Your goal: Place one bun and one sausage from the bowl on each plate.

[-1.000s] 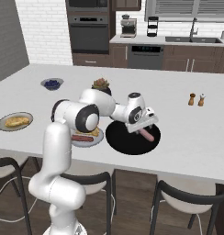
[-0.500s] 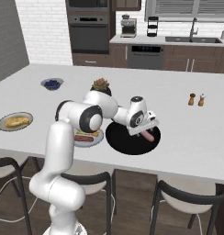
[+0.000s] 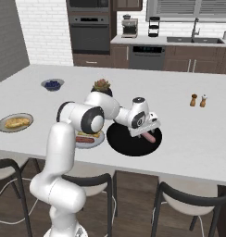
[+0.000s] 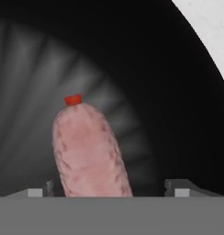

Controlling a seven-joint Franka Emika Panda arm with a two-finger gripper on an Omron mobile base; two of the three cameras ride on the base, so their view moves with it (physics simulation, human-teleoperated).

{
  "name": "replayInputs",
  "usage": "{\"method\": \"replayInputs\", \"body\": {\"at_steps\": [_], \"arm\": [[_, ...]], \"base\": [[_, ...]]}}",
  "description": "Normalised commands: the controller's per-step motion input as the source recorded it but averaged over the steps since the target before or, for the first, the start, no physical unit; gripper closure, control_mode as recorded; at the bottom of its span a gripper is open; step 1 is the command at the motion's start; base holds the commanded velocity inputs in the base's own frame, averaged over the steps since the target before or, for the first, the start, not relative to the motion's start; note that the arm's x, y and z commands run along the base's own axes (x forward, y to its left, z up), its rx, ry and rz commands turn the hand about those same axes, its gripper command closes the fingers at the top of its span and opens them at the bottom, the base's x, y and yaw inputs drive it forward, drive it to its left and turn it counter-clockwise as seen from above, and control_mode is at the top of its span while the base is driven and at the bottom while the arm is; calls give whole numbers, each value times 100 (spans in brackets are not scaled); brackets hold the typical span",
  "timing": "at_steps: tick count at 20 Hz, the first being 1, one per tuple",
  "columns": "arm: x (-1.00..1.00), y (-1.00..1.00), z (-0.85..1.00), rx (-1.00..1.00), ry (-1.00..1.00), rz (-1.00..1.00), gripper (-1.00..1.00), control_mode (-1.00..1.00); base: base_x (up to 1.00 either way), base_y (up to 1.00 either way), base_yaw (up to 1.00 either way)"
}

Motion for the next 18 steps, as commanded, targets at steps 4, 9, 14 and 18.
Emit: {"method": "replayInputs", "body": {"at_steps": [4, 9, 14, 18], "arm": [[0, 0, -26, 0, 0, 0, 100, -100], [0, 0, -18, 0, 0, 0, 100, -100], [0, 0, 0, 0, 0, 0, 100, -100], [-22, 30, 6, 0, -11, 10, 100, -100]], "base": [[0, 0, 0], [0, 0, 0], [0, 0, 0], [0, 0, 0]]}}
